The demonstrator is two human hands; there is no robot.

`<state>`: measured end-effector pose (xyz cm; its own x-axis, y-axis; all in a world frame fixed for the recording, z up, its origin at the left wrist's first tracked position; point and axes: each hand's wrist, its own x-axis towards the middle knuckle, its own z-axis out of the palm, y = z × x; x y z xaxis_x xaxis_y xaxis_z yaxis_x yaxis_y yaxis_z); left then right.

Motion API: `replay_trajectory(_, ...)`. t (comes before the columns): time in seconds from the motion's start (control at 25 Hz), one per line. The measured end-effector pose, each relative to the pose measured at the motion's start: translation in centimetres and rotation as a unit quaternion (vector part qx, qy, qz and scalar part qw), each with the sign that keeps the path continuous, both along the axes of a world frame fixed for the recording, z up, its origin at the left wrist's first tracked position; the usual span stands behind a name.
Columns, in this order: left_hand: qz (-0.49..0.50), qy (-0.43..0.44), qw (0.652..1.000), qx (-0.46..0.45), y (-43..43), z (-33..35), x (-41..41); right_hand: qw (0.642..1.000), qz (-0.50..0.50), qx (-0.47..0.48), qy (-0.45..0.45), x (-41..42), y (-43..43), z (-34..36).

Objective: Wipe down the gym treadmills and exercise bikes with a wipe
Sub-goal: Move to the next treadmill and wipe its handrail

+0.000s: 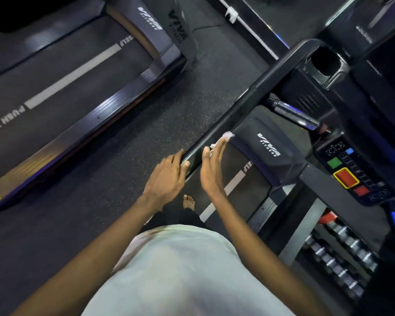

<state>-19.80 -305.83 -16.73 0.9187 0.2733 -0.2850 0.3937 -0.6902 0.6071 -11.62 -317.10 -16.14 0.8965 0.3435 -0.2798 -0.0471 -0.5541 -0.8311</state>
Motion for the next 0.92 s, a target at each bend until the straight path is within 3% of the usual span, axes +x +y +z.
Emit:
replay_trajectory(0.2,-0.021,0.003,0.999,0.041,-0.5,0.3,0.2,0.965,-0.148,0.152,0.154,3.8,-0.8,-3.7)
replay_trajectory(0.44,-0.011,-0.002,0.999,0.033,-1.4,0.8,2.0,0.940,-0.295,0.157,0.065,3.3,-2.0,-3.2)
replay_trajectory(0.6,0.006,0.004,0.998,0.062,-1.9,0.6,2.2,0.885,-0.402,0.183,0.146,6.7,-1.7,-3.2)
replay_trajectory(0.68,0.008,0.010,0.998,0.068,-2.0,0.6,2.3,0.875,-0.422,0.170,0.166,7.0,-1.5,-3.4)
replay_trajectory(0.84,-0.007,0.012,0.999,0.050,-2.0,1.0,3.4,0.903,-0.360,0.171,0.161,4.7,-1.6,-2.9)
replay_trajectory(0.92,-0.030,0.021,0.998,0.052,-1.9,1.1,4.2,0.897,-0.375,0.161,0.167,6.5,-1.7,-2.9)
